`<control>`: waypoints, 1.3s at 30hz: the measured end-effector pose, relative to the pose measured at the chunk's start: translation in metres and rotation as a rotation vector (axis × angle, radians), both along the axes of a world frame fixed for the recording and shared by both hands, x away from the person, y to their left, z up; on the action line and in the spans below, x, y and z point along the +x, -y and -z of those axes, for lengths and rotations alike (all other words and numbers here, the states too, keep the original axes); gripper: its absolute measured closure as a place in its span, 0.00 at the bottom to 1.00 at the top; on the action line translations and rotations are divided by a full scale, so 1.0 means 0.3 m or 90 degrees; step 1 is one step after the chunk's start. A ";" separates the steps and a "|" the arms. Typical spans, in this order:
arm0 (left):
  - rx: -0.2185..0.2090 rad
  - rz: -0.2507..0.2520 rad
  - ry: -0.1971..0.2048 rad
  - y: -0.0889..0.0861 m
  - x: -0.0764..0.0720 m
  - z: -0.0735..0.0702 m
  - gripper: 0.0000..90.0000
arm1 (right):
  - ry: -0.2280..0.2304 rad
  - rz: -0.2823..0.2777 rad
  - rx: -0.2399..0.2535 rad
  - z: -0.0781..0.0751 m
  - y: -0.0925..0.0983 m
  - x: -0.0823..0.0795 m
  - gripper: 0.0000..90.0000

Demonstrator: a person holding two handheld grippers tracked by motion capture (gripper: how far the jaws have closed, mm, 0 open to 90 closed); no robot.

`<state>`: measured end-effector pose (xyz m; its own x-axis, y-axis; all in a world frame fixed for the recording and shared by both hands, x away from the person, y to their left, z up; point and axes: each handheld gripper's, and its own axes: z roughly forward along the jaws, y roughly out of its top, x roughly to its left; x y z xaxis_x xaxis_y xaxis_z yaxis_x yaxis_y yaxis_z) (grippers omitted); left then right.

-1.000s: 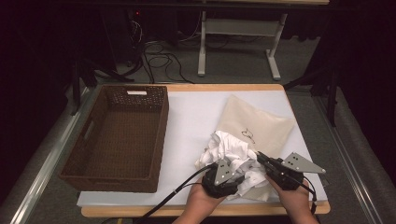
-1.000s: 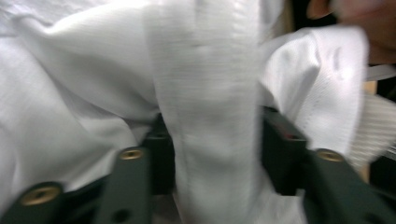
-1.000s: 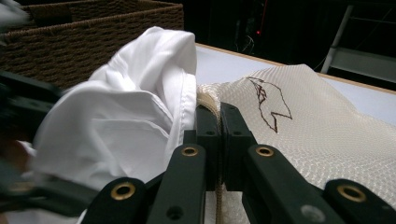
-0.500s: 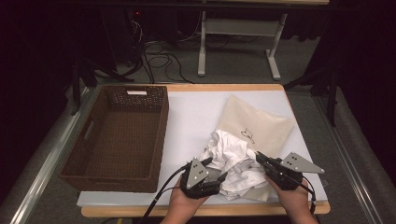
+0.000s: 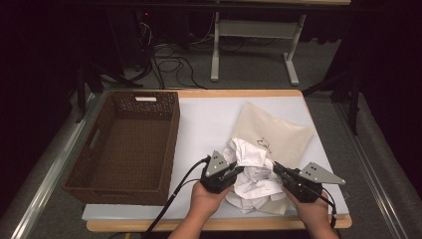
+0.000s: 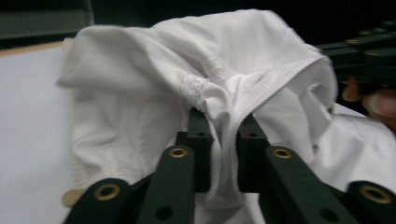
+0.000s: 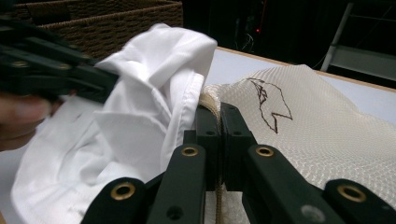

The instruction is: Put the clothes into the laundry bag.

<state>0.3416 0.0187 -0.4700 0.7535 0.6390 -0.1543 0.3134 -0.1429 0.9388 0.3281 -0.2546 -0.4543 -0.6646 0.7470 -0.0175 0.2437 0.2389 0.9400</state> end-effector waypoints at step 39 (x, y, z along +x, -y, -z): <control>0.076 0.026 -0.027 0.071 -0.051 0.051 0.38 | 0.009 -0.014 0.003 -0.007 0.003 -0.033 0.99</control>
<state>0.3263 -0.0026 -0.4852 0.7738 0.6234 -0.1122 0.3448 -0.2660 0.9002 0.3183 -0.2554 -0.4522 -0.6810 0.7319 -0.0230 0.2256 0.2395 0.9443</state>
